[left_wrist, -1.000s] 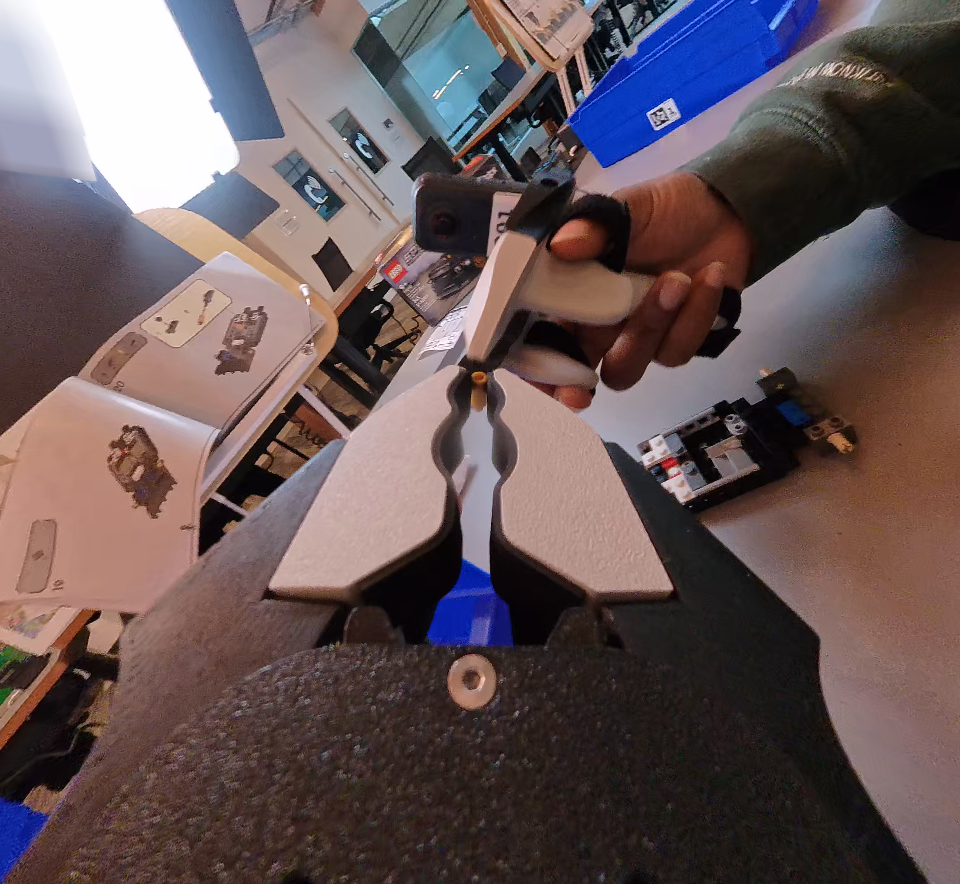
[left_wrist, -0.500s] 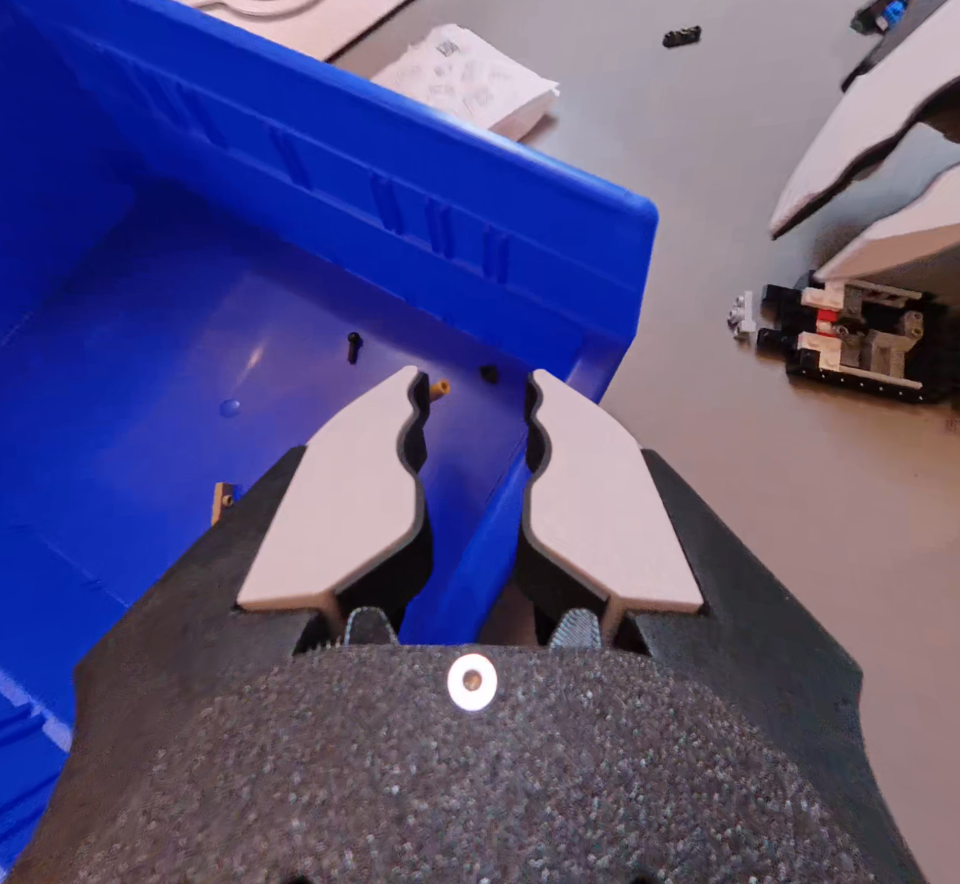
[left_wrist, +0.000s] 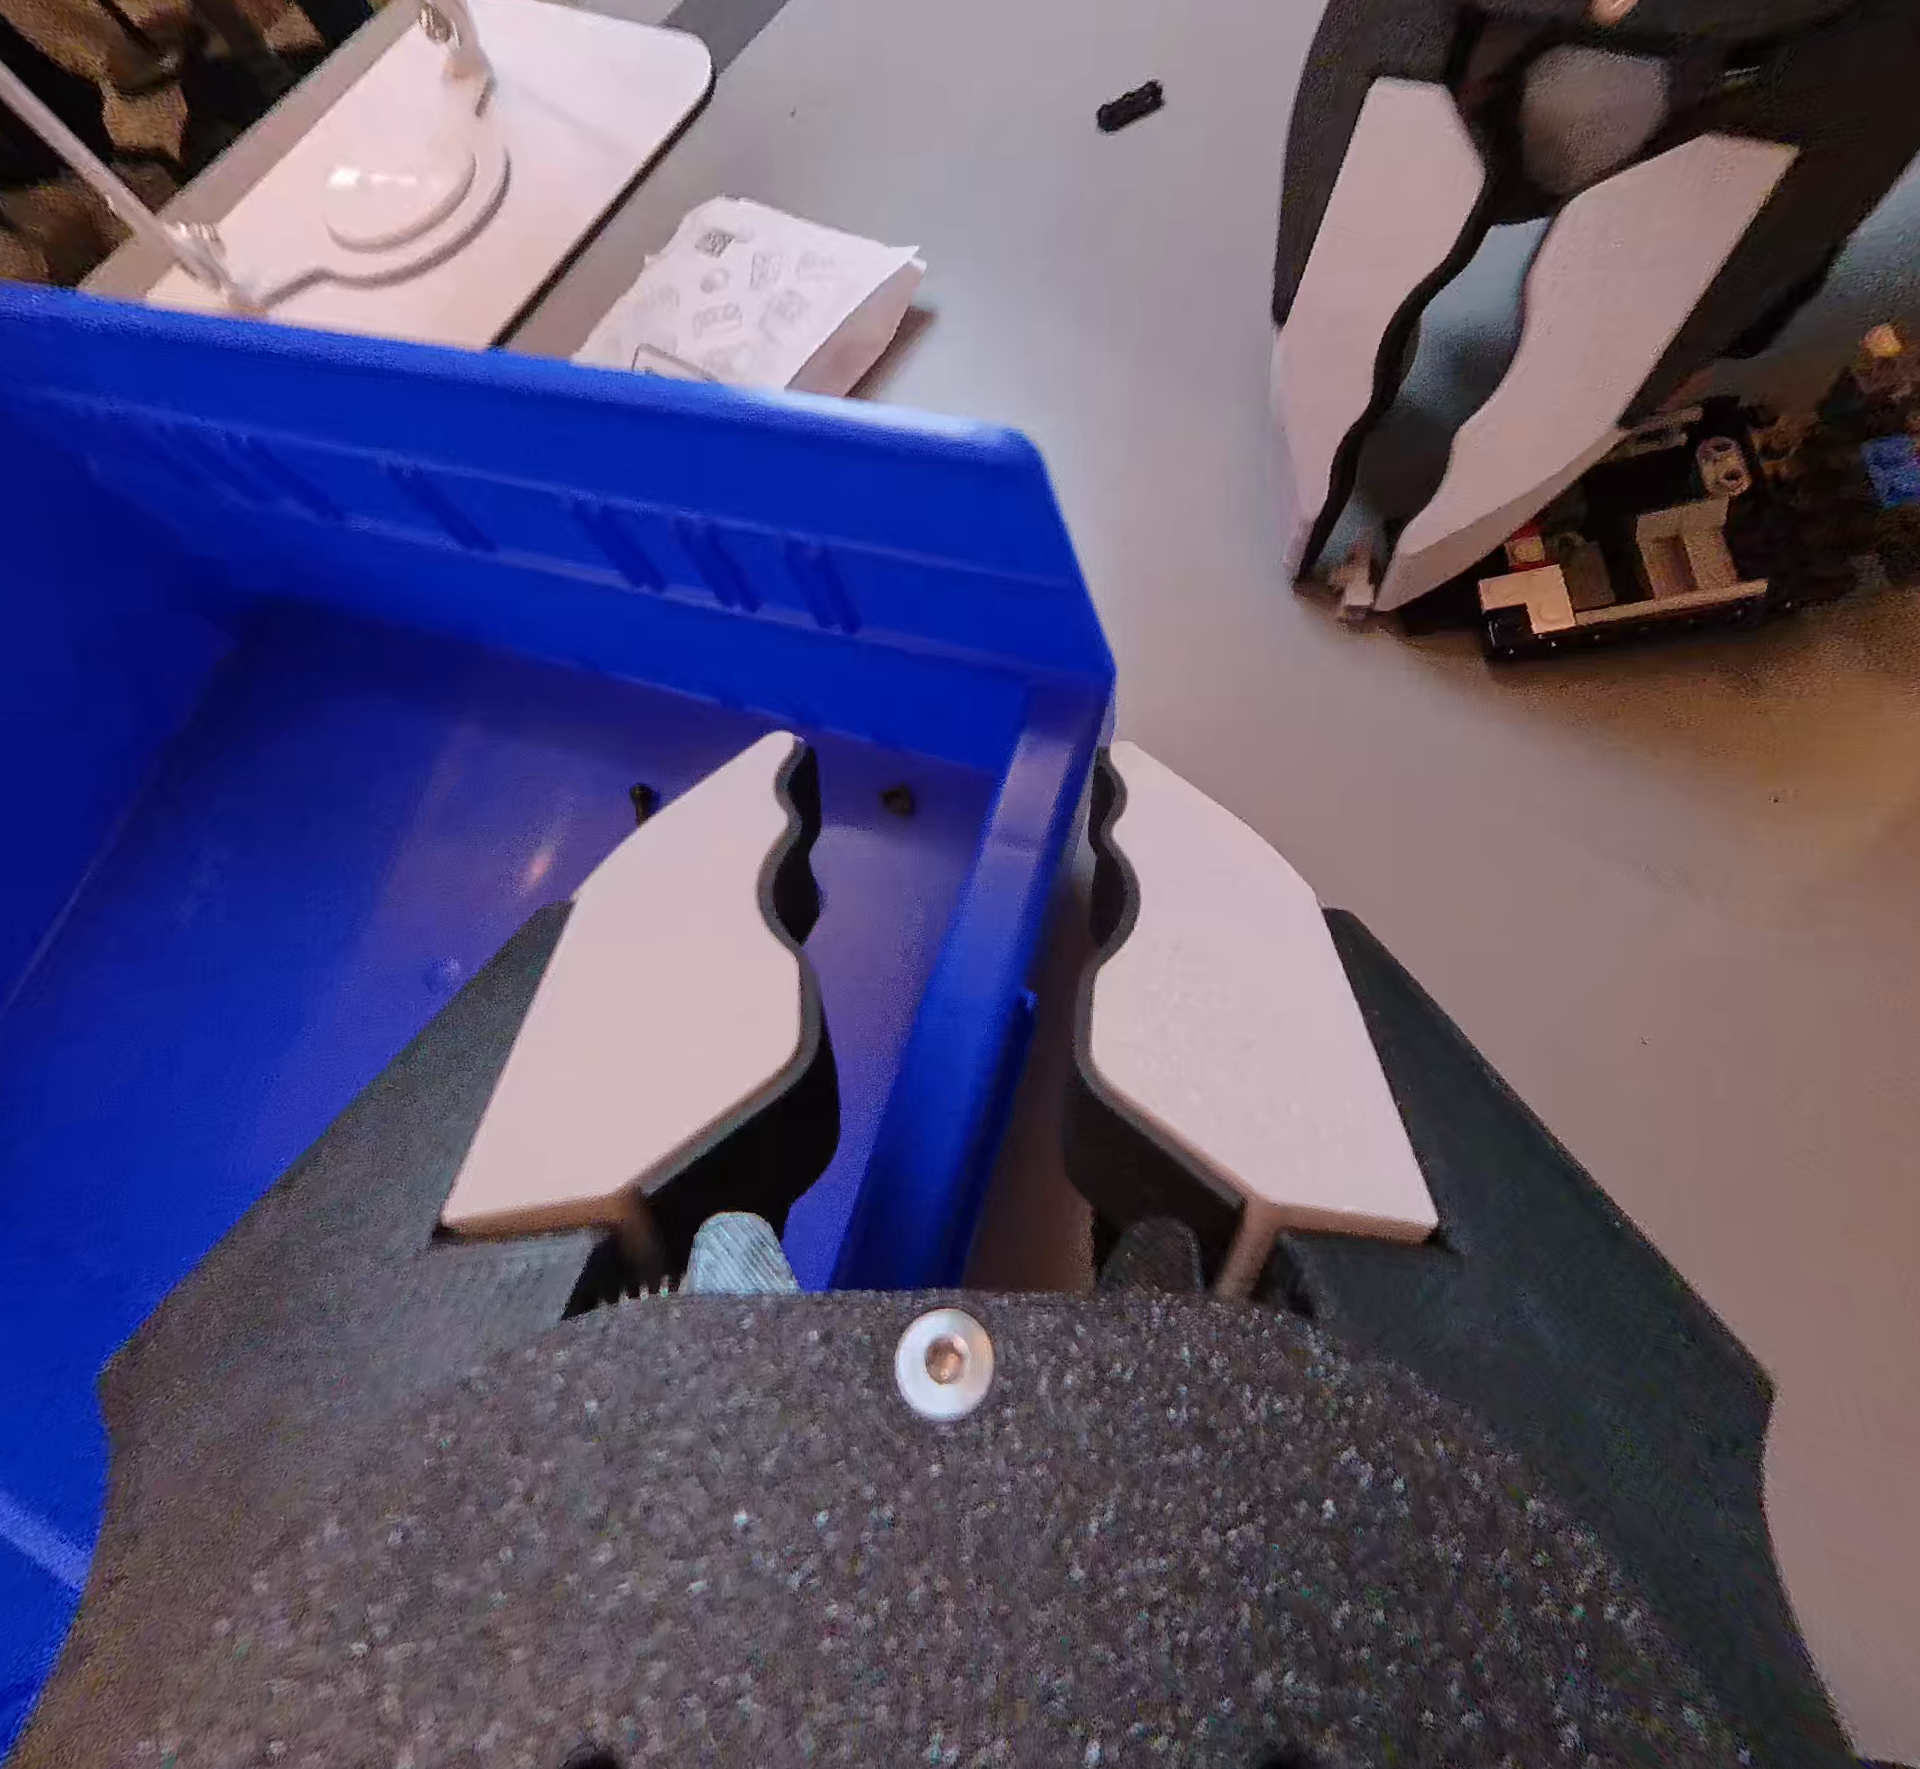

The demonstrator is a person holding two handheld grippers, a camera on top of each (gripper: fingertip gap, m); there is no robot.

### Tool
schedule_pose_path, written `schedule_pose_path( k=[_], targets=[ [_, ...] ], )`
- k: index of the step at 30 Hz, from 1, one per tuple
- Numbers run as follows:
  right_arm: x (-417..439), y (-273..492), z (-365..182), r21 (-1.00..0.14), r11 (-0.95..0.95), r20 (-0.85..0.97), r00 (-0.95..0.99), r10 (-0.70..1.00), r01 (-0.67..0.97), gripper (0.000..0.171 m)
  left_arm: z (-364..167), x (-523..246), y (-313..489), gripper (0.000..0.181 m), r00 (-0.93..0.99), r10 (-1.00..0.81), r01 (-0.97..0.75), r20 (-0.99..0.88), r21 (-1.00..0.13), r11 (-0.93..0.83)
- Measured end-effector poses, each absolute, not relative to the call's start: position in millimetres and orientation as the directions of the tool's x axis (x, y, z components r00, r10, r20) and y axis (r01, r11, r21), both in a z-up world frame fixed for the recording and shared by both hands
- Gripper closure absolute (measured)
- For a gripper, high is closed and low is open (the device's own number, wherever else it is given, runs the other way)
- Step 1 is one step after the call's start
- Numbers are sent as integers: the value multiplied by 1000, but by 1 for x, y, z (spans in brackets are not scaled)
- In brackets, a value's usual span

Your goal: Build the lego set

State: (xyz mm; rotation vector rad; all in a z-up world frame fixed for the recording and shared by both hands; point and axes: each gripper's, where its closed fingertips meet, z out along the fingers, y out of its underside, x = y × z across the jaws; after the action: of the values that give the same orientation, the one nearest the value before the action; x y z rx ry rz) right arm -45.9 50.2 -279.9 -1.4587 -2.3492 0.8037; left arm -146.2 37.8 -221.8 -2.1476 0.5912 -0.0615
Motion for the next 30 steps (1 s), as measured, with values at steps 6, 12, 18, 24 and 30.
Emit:
schedule_pose_path(
  k=[6, 12, 18, 24, 30],
  targets=[
    [-58, 59, -252, -686, 423, 182, -423, 888, 592, 163, -201, -100, 31, 158, 813, -572, -362, -112, -866, -344],
    [-55, 44, -170, -776, 587, 558, -182, 809, 230, 163, -177, -58, 35, 154, 719, -612, 78, 328, -914, -398],
    [-50, 23, -151, -589, 787, 788, -85, 610, 184, 163, -145, -39, 22, 160, 436, -675, 348, 595, -803, -484],
    [-49, 16, -150, -588, 795, 793, -89, 603, 151, 162, -149, -36, 17, 172, 526, -718, 204, 455, -888, -413],
    [-34, 11, -151, -884, 434, 355, -352, 866, 176, 156, -157, -40, 12, 172, 664, -747, -192, -32, -973, -128]
  ],
)
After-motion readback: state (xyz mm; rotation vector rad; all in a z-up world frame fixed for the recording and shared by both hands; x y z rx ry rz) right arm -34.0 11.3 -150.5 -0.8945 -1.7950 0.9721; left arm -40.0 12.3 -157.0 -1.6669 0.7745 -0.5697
